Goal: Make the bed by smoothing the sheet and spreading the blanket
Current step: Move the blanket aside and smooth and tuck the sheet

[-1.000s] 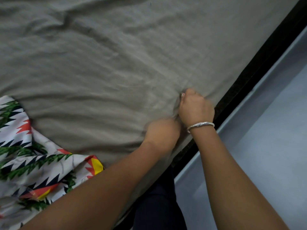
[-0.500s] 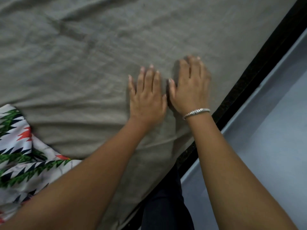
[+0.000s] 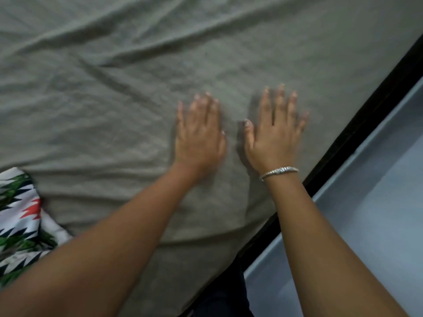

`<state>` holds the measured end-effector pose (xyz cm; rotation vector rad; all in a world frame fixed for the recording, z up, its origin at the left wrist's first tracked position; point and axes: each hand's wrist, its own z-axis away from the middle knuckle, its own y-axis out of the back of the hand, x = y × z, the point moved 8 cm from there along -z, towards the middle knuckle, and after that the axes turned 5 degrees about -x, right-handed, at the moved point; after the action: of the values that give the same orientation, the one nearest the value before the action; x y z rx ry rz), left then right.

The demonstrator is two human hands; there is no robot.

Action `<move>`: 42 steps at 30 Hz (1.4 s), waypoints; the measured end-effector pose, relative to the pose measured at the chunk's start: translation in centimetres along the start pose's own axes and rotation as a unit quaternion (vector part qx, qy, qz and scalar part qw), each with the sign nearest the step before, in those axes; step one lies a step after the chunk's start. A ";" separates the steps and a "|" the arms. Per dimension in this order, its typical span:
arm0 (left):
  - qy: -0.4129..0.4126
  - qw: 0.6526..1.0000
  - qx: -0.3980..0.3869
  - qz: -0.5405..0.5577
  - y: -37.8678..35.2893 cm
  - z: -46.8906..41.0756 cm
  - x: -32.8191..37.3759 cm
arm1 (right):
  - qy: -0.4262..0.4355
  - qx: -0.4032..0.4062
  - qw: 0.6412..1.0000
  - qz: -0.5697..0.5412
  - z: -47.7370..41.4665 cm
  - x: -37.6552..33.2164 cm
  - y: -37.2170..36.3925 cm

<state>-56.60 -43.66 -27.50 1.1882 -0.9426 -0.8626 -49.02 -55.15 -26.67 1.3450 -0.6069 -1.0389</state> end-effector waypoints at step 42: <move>0.143 0.979 -0.101 0.104 5.6 -14.0 -9.0 | 0.180 -0.174 0.950 0.186 -19.6 -12.2 3.5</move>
<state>-46.66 -29.40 -24.83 0.9869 -0.7109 -0.5849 -36.86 -35.35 -24.27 1.0216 -0.3595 -0.5412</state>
